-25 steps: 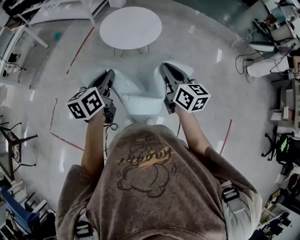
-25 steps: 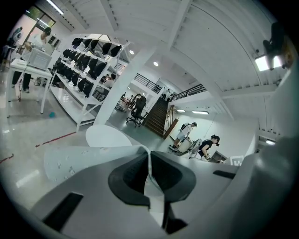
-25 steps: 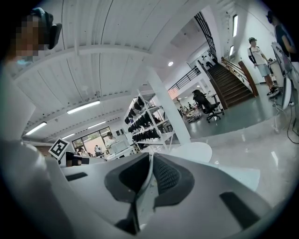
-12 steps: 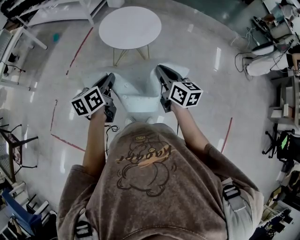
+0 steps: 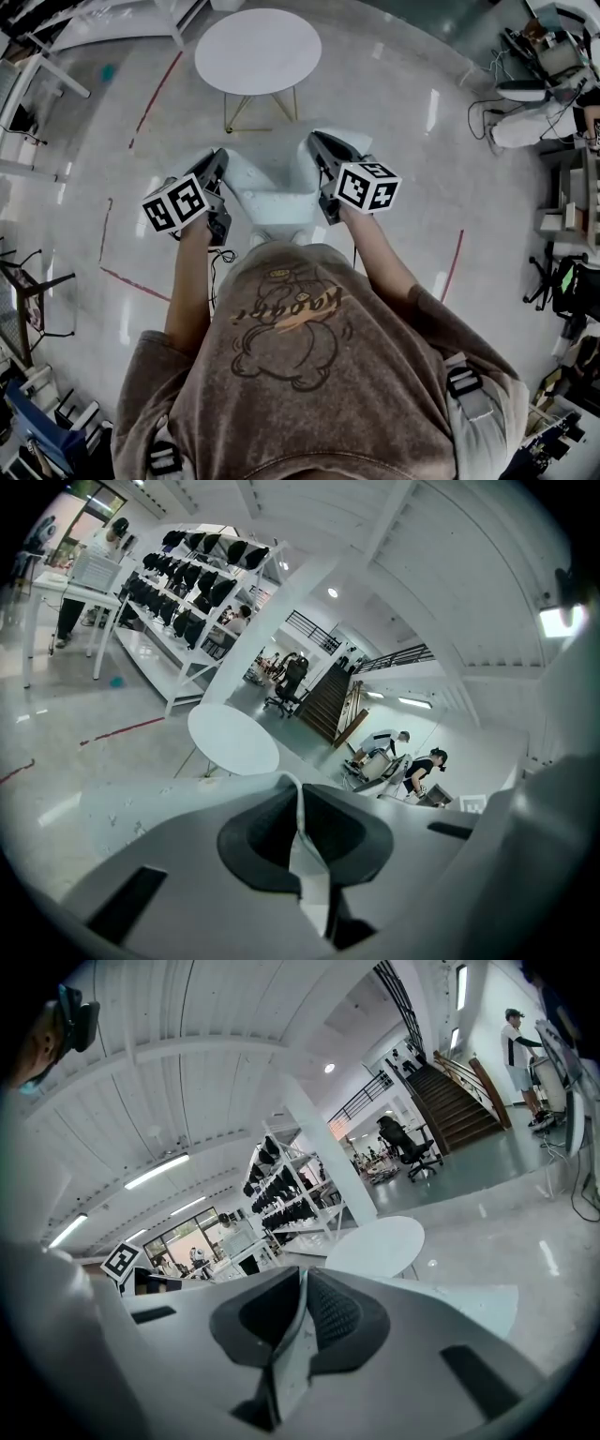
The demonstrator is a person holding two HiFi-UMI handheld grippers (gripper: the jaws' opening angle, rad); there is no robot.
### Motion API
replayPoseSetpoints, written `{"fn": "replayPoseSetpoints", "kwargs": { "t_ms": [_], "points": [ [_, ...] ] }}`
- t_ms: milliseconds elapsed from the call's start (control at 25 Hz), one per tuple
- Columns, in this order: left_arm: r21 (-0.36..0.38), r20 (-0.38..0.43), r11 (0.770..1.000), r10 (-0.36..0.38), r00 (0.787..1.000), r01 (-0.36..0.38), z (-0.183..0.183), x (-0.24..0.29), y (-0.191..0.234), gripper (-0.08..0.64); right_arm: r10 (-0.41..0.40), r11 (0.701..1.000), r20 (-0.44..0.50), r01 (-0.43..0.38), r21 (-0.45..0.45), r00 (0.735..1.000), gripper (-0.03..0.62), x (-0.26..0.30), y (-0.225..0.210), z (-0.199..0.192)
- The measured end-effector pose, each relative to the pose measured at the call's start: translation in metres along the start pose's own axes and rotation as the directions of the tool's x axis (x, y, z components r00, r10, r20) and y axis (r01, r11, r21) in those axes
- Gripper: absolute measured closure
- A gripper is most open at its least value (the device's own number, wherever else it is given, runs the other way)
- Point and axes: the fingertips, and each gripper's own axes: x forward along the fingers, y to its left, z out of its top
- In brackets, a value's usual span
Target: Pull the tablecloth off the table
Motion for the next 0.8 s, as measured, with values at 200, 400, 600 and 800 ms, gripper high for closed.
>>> {"fn": "replayPoseSetpoints", "kwargs": {
  "t_ms": [200, 400, 600, 800],
  "points": [
    [0.0, -0.005, 1.0, 0.0, 1.0, 0.0, 0.002, 0.002, 0.004, 0.533, -0.006, 1.0, -0.005, 0.006, -0.003, 1.0, 0.558, 0.004, -0.002, -0.003],
    [0.001, -0.005, 1.0, 0.001, 1.0, -0.001, 0.01, 0.007, 0.007, 0.532, -0.02, 1.0, 0.005, 0.02, 0.011, 1.0, 0.558, 0.009, -0.006, 0.0],
    [-0.003, -0.012, 1.0, 0.007, 1.0, -0.007, 0.013, 0.009, 0.01, 0.532, -0.027, 0.999, 0.019, 0.026, 0.027, 0.999, 0.558, 0.013, -0.007, 0.002],
    [0.0, -0.017, 1.0, 0.014, 1.0, -0.014, 0.013, 0.009, 0.012, 0.532, -0.036, 0.999, 0.024, 0.035, 0.038, 0.999, 0.558, 0.013, -0.009, 0.003]
  ]
}}
